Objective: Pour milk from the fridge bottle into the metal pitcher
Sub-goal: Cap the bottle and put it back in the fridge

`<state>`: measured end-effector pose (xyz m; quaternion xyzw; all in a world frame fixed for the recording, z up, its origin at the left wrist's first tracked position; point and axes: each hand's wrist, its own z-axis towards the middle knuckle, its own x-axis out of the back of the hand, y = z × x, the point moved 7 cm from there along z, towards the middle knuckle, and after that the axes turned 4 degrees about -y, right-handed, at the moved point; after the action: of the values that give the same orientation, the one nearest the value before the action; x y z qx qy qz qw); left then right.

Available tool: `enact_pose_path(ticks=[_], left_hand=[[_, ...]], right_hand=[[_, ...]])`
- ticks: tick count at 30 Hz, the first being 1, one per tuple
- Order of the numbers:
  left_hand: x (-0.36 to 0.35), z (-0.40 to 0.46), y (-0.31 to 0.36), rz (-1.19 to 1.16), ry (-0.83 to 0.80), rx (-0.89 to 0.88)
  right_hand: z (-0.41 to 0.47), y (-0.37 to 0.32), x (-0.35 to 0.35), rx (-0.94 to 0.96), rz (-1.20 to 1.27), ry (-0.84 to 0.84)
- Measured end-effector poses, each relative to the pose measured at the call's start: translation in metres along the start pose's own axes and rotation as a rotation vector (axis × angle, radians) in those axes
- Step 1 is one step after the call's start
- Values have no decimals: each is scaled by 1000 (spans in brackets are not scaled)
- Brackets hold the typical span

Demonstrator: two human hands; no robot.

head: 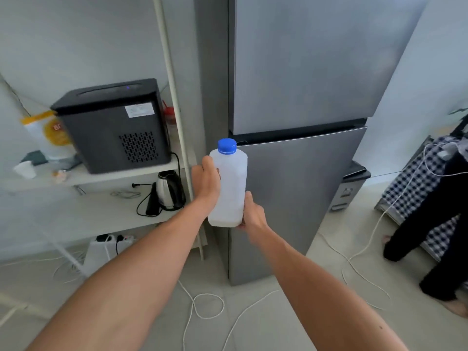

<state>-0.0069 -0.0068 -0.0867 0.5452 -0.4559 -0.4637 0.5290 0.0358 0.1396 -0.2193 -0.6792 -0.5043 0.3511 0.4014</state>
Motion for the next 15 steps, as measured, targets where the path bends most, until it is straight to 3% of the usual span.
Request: enact_pose_path(ticks=[3,10,15], left_hand=[[5,7,4,-21,10,-16],[15,24,3,-2,12,-17],[19,38,-2,-15,9,-22]], right_hand=[[5,-21,10,70,-194,78],[28,-165,12,544,-598,301],[71,-202,-6,451,-741,256]])
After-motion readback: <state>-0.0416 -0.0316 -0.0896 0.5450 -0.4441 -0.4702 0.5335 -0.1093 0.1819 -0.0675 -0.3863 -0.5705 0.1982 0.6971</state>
